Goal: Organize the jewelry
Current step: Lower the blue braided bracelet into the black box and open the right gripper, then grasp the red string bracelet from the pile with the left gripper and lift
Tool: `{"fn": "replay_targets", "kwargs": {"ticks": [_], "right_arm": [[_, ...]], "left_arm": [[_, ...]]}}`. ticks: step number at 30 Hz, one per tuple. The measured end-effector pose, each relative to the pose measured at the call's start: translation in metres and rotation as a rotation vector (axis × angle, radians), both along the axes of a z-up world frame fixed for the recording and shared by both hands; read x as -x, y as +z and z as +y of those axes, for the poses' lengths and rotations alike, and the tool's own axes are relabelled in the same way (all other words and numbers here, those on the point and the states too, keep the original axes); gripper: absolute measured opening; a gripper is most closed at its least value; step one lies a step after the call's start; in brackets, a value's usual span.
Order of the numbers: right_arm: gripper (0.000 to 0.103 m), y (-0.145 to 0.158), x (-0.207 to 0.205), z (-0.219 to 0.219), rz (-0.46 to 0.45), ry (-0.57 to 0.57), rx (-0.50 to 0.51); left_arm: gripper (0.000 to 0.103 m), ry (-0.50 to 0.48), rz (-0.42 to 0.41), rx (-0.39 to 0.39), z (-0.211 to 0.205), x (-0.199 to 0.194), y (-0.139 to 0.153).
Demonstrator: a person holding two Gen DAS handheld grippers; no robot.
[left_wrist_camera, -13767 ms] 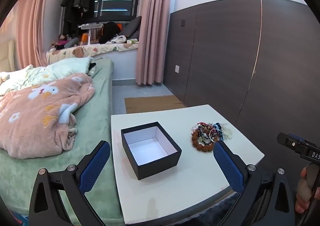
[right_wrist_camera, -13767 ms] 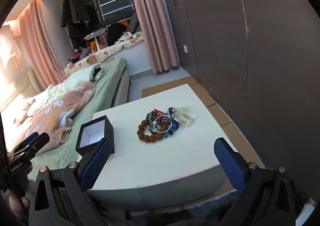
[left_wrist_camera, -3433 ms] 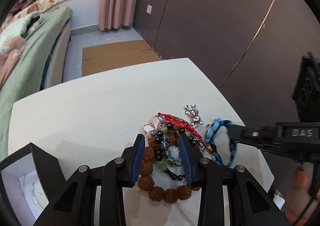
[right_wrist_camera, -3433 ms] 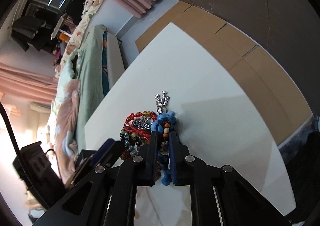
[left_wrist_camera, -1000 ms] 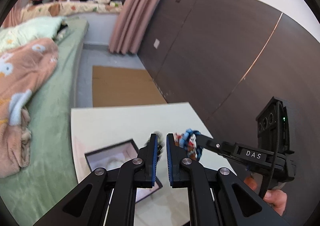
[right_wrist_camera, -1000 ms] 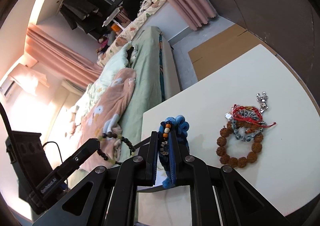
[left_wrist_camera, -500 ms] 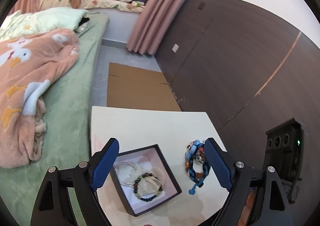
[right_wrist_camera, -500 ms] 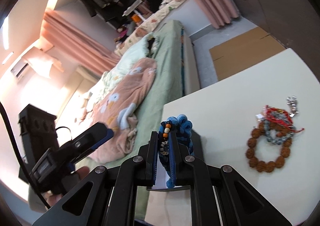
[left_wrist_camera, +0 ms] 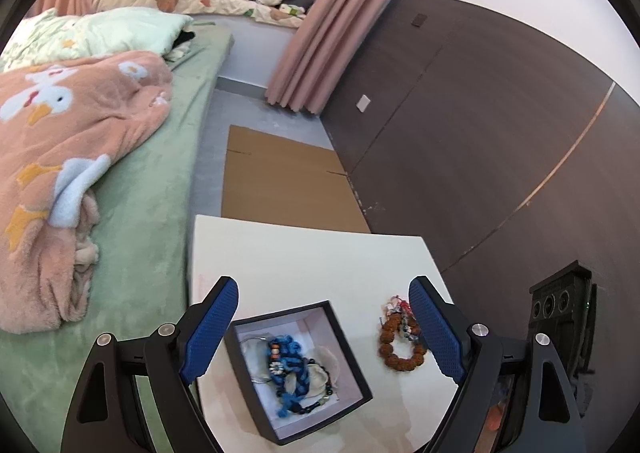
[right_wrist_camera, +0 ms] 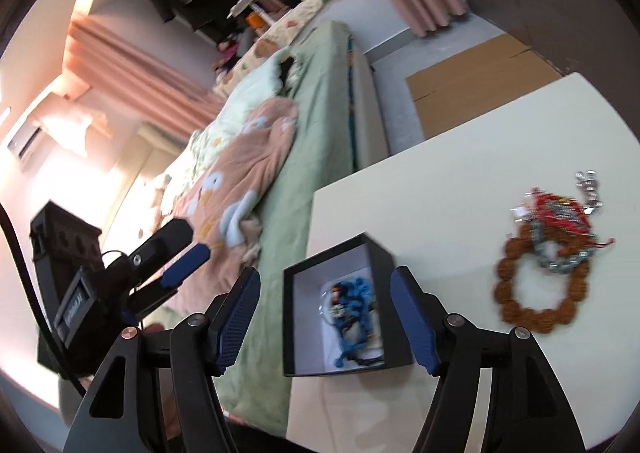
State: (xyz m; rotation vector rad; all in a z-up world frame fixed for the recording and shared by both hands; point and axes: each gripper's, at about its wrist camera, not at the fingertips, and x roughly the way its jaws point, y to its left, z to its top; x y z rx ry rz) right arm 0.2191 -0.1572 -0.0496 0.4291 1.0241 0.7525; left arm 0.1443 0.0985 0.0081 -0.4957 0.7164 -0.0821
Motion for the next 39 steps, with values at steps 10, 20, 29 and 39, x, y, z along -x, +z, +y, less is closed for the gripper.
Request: {"fn": "replay_targets", "kwargs": {"ticks": [10, 20, 29, 39], "right_arm": [[0.068, 0.011, -0.015, -0.070, 0.024, -0.170, 0.004], [0.068, 0.018, -0.016, -0.131, 0.052, -0.283, 0.020], [0.068, 0.006, -0.019, -0.176, 0.113, -0.341, 0.046], [0.068, -0.010, -0.029, -0.213, 0.173, -0.387, 0.032]], "left_arm": [[0.087, -0.067, -0.029, -0.099, -0.049, -0.008, 0.009], [0.087, -0.156, -0.023, -0.143, -0.104, -0.021, -0.002], [0.065, -0.228, 0.032, -0.150, -0.147, -0.043, -0.026], [0.052, -0.292, 0.128, -0.113, -0.173, -0.088, -0.044]]}}
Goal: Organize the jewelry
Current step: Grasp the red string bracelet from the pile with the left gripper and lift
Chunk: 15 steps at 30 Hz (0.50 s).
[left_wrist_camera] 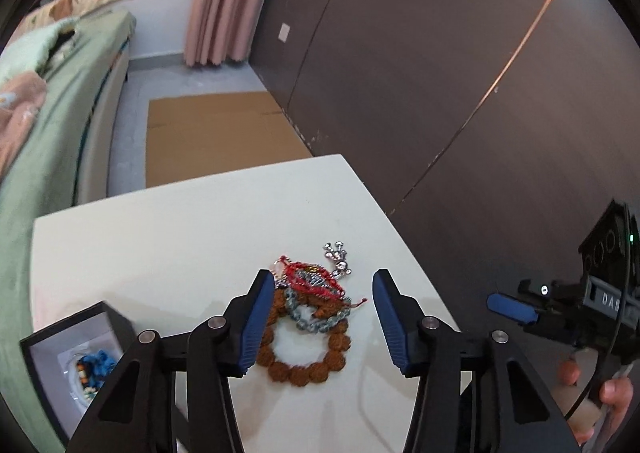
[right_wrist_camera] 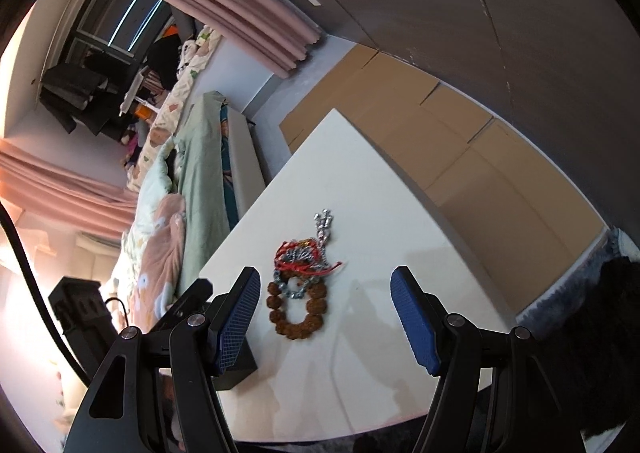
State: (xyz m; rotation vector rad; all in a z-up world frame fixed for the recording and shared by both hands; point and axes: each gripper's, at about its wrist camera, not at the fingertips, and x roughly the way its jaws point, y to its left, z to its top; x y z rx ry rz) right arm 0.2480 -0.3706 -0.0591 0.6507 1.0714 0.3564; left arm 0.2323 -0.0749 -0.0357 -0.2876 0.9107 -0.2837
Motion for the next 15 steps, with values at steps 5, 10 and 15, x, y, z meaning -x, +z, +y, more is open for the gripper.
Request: {"fn": "replay_targets", "kwargs": {"ticks": [5, 10, 15], "right_arm": [[0.068, -0.005, -0.007, -0.007, 0.015, 0.000, -0.010], [0.068, -0.007, -0.009, -0.011, 0.028, -0.003, -0.018], [0.068, -0.011, -0.012, -0.011, 0.038, -0.002, -0.002]], "left_arm": [[0.046, 0.001, 0.061, -0.047, -0.013, -0.026, -0.010], [0.044, 0.024, 0.123, -0.049, -0.016, -0.047, -0.029], [0.035, 0.044, 0.172, -0.018, -0.014, -0.051, -0.051]]}}
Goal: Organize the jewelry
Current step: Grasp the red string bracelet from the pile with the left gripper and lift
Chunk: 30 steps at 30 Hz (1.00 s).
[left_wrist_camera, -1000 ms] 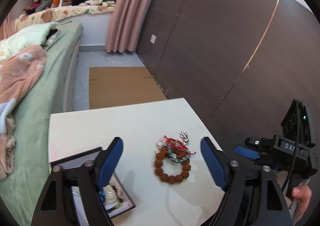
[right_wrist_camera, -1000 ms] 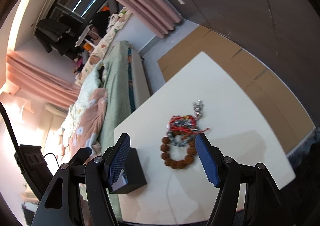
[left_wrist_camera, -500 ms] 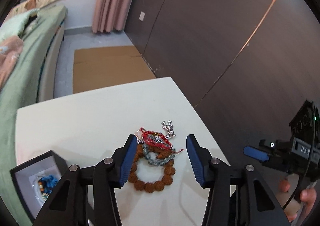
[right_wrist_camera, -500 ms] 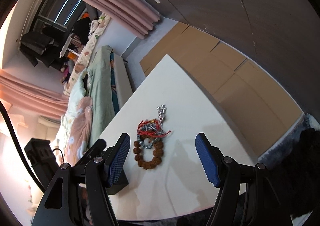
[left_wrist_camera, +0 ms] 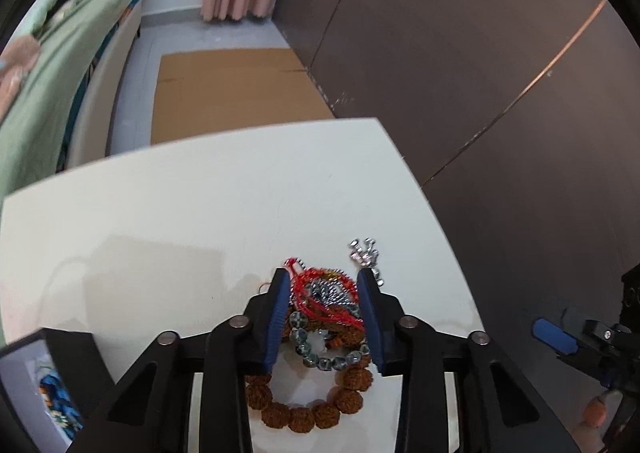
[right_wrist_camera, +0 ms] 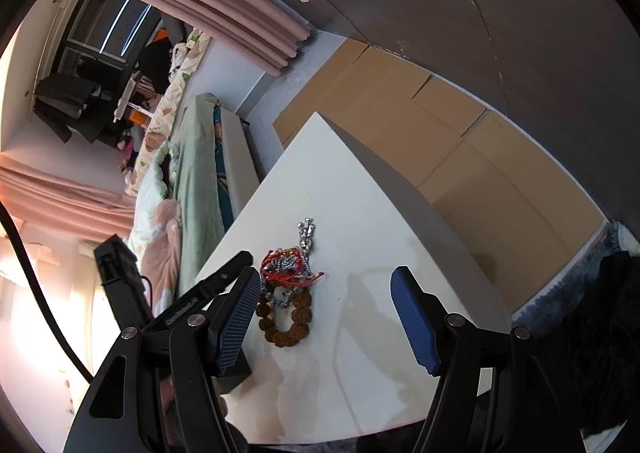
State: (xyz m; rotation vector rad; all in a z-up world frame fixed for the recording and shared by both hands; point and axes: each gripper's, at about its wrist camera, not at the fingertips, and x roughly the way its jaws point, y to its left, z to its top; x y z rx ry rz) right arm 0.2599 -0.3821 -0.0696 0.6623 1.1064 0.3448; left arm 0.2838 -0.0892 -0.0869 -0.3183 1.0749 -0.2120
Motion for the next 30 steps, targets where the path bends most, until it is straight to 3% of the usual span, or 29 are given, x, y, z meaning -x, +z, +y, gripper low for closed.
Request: {"fn": "replay_targets", "kwargs": {"ticks": [5, 8, 10, 17, 20, 30], "right_arm": [[0.068, -0.009, -0.005, 0.006, 0.033, 0.008, 0.017], [0.068, -0.011, -0.007, 0.011, 0.040, 0.018, 0.016], [0.068, -0.013, -0.007, 0.016, 0.042, 0.026, 0.019], [0.068, -0.015, -0.007, 0.018, 0.053, 0.028, 0.032], [0.068, -0.015, -0.007, 0.018, 0.053, 0.024, 0.038], [0.068, -0.017, -0.007, 0.021, 0.054, 0.038, 0.056]], "left_arm": [[0.033, 0.004, 0.019, 0.022, 0.002, -0.003, -0.009], [0.012, 0.011, 0.023, 0.038, 0.004, -0.004, -0.011], [0.007, 0.025, 0.025, 0.051, 0.007, -0.004, -0.013], [0.006, 0.028, 0.022, 0.070, 0.008, -0.002, -0.011], [0.000, 0.021, 0.005, 0.065, 0.006, -0.001, -0.010], [0.000, -0.002, -0.089, 0.093, 0.008, 0.012, 0.020]]}}
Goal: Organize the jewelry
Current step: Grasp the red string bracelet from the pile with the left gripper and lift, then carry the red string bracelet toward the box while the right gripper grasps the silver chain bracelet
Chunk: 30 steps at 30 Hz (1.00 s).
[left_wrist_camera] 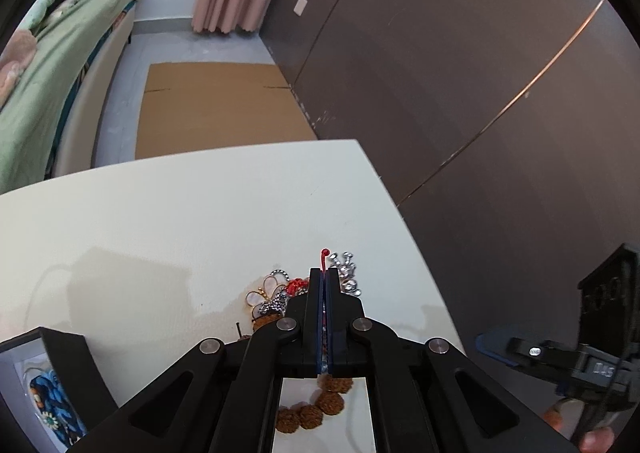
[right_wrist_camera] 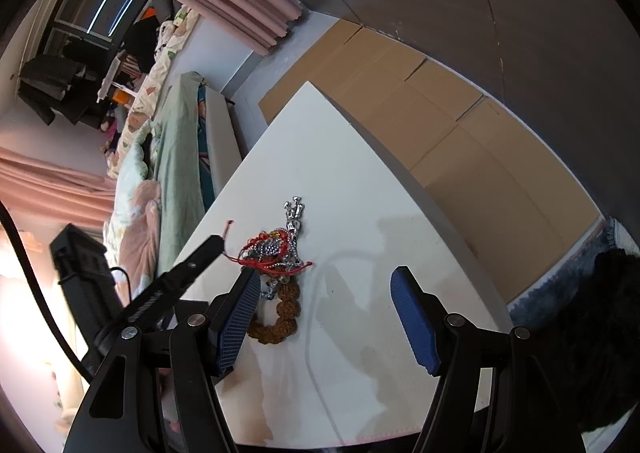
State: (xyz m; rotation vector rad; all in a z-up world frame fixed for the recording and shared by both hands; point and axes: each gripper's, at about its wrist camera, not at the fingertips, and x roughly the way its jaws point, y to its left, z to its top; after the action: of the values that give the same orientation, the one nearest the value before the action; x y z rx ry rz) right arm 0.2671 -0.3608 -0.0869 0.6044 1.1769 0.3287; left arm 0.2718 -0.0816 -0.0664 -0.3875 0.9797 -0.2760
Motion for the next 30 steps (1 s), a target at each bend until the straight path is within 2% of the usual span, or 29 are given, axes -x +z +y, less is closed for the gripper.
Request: {"fn": "replay_targets", "kwargs": {"ticks": [8, 13, 25, 28, 30], "right_arm": [[0.068, -0.002, 0.000, 0.010, -0.015, 0.013, 0.006], [0.068, -0.002, 0.001, 0.030, -0.023, 0.054, 0.023], [0.068, -0.011, -0.001, 0.092, -0.035, 0.176, 0.008], [0.066, -0.014, -0.004, 0.104, -0.045, 0.199, 0.011], [0.060, -0.018, -0.006, 0.112, -0.048, 0.212, 0.010]], "left_arm": [[0.000, 0.033, -0.090, 0.062, 0.019, 0.019, 0.038], [0.000, 0.060, -0.142, 0.086, 0.034, 0.031, 0.058], [0.000, 0.099, -0.175, 0.134, 0.060, 0.039, 0.072], [0.000, 0.117, -0.180, 0.148, 0.071, 0.044, 0.074], [0.000, 0.131, -0.182, 0.155, 0.078, 0.047, 0.075]]}}
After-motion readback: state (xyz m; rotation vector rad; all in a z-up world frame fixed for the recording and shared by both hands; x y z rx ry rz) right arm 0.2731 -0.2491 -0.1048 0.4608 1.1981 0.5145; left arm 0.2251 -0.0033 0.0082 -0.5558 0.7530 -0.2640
